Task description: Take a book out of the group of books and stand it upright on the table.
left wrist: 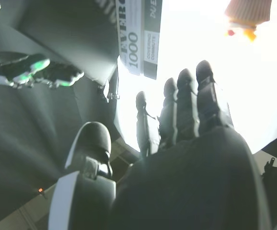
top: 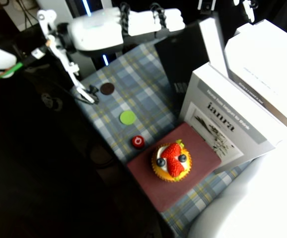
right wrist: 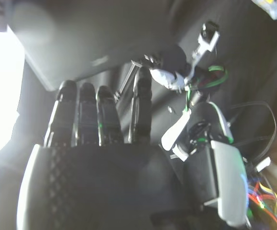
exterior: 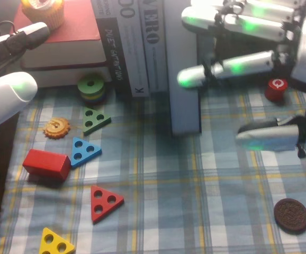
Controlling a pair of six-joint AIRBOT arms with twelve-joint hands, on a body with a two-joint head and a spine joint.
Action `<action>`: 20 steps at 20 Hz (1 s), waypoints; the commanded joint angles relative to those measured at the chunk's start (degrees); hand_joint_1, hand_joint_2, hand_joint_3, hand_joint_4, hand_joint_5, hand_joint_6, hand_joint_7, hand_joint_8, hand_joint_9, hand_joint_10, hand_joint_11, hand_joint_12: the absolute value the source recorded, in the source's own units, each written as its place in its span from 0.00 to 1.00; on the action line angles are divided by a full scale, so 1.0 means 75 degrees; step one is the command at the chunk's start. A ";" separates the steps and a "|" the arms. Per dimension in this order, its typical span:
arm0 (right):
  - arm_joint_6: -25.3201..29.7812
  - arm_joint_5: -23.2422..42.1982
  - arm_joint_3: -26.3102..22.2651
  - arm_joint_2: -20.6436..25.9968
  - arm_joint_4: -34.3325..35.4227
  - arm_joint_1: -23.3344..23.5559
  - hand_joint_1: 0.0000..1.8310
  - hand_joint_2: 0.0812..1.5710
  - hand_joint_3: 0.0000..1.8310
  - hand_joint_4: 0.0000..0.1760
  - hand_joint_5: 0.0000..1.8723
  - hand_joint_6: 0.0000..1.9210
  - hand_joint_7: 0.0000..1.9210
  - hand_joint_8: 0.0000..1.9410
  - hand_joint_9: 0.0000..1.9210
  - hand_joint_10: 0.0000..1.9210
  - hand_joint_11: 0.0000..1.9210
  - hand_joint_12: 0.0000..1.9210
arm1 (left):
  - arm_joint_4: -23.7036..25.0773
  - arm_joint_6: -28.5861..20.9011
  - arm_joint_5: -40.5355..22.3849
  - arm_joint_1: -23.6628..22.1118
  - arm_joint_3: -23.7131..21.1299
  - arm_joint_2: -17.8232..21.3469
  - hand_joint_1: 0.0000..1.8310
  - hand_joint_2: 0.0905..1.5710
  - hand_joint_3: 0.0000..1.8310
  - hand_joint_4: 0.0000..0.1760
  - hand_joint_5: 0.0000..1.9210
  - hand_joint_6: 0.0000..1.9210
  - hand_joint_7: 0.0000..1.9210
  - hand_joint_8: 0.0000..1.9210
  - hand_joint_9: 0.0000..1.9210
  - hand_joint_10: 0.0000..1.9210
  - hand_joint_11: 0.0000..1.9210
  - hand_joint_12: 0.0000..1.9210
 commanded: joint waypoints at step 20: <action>0.0033 0.5209 0.0560 -0.0439 0.4474 -0.2135 0.27 0.73 0.00 0.44 0.23 0.00 0.00 0.00 0.00 0.00 0.00 0.00 | 0.0044 -0.3083 -0.2644 -0.0483 0.1131 -0.0743 0.20 0.77 0.00 0.08 0.04 0.00 0.12 0.00 0.13 0.00 0.00 0.23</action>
